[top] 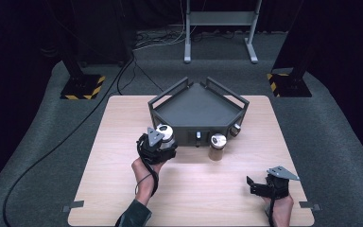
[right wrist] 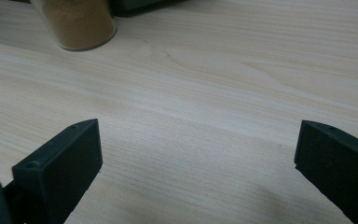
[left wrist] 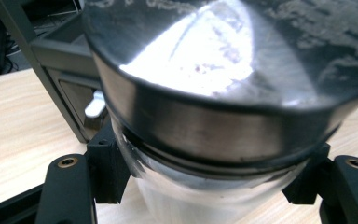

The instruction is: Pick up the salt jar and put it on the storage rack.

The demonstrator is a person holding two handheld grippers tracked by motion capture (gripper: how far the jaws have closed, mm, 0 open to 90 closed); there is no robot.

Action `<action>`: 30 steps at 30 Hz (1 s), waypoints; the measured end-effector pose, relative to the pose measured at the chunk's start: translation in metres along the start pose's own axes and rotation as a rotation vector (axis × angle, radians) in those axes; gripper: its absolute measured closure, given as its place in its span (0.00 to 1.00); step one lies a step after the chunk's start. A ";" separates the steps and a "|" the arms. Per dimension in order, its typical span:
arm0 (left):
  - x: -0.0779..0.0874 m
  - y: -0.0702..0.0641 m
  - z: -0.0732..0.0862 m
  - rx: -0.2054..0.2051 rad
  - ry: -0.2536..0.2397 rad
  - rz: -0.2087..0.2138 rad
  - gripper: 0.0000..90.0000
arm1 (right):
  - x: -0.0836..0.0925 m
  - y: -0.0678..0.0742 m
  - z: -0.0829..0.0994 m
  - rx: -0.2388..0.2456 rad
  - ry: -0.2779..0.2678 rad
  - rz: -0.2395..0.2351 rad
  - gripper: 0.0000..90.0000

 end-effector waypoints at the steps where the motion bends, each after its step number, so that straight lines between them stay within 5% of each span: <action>1: 0.000 0.000 -0.002 -0.003 -0.001 0.000 0.35 | 0.000 0.000 0.000 0.000 0.001 0.000 0.00; 30: -0.007 0.009 -0.051 -0.019 -0.017 -0.011 0.35 | 0.000 -0.001 0.000 -0.005 0.004 -0.006 0.00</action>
Point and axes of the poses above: each handheld gripper's, and its own axes: x roughly backward along the jaws, z roughly out of its underside, y roughly to its left, the point moved 8 cm from there along -x, roughly forward along the jaws, and after that the axes turned 1 degree about -x, right-handed, at the moved point
